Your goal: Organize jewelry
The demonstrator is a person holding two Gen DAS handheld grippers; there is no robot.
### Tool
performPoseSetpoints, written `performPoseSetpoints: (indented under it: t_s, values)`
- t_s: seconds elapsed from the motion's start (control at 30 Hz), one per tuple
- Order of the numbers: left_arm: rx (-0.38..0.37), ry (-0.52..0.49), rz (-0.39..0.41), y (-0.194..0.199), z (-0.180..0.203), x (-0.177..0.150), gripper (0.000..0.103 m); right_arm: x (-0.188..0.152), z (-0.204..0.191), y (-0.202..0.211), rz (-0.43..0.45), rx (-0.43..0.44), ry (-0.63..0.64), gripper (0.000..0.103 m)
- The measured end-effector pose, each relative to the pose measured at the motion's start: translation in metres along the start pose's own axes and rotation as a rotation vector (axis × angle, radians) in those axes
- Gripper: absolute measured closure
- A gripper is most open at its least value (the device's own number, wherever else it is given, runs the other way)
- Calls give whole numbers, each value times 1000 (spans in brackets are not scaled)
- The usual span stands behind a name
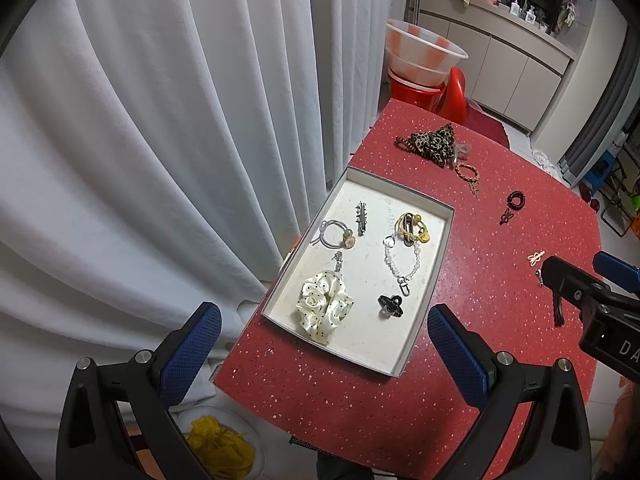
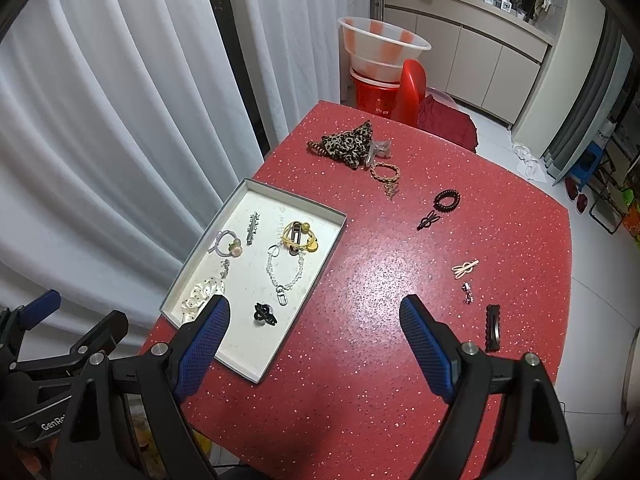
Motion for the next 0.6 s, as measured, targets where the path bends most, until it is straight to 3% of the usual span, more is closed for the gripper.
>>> performPoseSetpoints:
  t_s: [0.6]
  values:
    - [4, 3, -1, 0, -1, -1, 0, -2, -4, -2, -4, 4, 3, 14]
Point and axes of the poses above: each gripper's, at about its wrist camera, not at the fingertips, and y roughly against the way its jaws point, z to its right, x to its top, the point moved 10 cm from there along -y, roughly the way its jaws point, and after that the axes turned 8 degrees about -y, right-handed, at the moved point
